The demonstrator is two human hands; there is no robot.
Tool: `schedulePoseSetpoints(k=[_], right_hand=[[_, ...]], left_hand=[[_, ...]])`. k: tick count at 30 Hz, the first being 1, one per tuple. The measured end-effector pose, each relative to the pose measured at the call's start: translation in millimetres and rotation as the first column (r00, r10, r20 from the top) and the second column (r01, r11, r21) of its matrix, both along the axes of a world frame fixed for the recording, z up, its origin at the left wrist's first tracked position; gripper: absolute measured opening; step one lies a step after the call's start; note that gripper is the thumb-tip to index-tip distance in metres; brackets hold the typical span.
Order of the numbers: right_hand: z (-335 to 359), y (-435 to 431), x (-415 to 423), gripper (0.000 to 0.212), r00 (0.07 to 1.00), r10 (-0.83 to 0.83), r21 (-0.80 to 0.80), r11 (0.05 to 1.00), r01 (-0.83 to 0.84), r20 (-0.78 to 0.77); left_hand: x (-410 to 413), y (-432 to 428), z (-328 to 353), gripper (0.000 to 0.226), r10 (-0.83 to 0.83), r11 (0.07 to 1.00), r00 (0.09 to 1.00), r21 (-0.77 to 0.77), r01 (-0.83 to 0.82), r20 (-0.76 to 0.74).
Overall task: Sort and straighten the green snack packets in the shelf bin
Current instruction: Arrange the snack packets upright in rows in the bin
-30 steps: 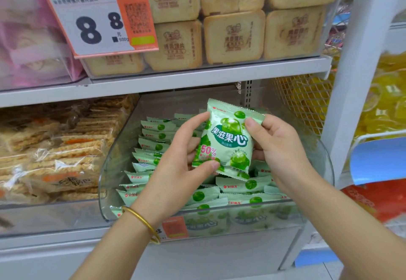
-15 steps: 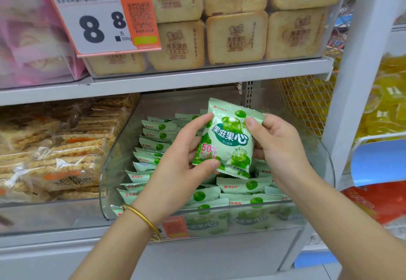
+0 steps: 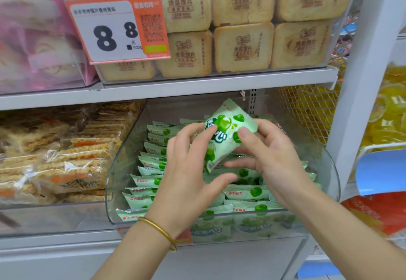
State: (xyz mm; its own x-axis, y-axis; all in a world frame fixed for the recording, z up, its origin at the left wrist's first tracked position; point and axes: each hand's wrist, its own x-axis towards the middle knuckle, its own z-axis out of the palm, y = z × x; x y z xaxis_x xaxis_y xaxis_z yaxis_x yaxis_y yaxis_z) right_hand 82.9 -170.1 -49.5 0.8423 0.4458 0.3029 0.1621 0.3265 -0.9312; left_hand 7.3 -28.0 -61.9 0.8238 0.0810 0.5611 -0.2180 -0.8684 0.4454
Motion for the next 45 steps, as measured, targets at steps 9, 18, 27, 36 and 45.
schedulePoseSetpoints(k=[9, 18, 27, 36, 45], right_hand=[[-1.4, -9.7, 10.6, 0.021, 0.952, -0.186, -0.133, 0.966, 0.223, 0.245], [0.3, -8.8, 7.2, 0.028, 0.992, -0.079, 0.021, 0.997, 0.077, 0.095], [1.5, -7.1, 5.7, 0.028, 0.994, -0.071, 0.038, 0.997, 0.068, 0.086], [1.4, -9.0, 4.8, 0.027, 0.993, -0.07, 0.039, 0.997, 0.066, 0.099], [6.0, -20.6, 11.6, 0.043, 1.0, 0.014, 0.095, 0.995, -0.015, 0.016]], left_hand=[[-8.6, 2.2, 20.9, 0.059, -0.203, 0.839, 0.978, -0.509, 0.194, 0.039], [-12.3, 5.4, 19.7, 0.066, -0.352, 0.815, 0.936, -0.495, 0.302, -0.009], [-10.9, 5.3, 21.3, 0.066, -0.345, 0.816, 0.939, -0.498, 0.293, -0.013], [-7.5, 2.1, 22.3, 0.059, -0.315, 0.783, 0.949, -0.558, 0.276, 0.027], [5.5, 0.8, 21.0, 0.015, -0.11, 0.4, 0.993, -0.917, -0.002, -0.05]])
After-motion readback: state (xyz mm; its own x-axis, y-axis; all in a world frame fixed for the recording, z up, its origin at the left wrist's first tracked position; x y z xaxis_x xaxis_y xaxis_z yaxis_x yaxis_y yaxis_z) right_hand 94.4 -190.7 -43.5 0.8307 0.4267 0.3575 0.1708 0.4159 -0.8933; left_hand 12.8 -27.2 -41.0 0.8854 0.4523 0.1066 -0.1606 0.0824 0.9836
